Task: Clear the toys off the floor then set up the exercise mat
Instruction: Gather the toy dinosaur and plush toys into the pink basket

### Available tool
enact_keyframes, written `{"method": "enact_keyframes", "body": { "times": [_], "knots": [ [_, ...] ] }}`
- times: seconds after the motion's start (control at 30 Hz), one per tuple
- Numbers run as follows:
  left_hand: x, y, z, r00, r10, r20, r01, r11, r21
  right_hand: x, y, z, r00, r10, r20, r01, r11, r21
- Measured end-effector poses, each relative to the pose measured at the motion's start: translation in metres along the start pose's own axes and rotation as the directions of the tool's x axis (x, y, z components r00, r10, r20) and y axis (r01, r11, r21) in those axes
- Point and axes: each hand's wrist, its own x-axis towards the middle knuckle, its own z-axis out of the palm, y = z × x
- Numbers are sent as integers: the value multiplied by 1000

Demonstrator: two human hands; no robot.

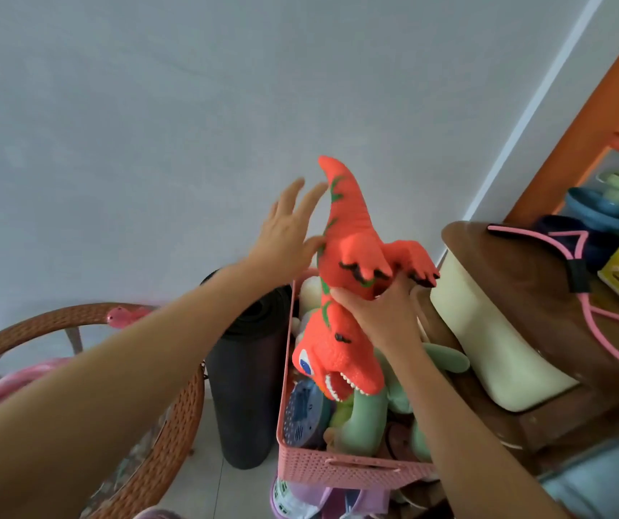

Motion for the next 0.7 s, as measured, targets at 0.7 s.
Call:
{"method": "enact_keyframes", "body": {
  "times": [0.7],
  "knots": [
    [-73,-68,104,938,-205,281,204,978,32,-20,98,90,968,9,252,134,828,-544]
  ]
}}
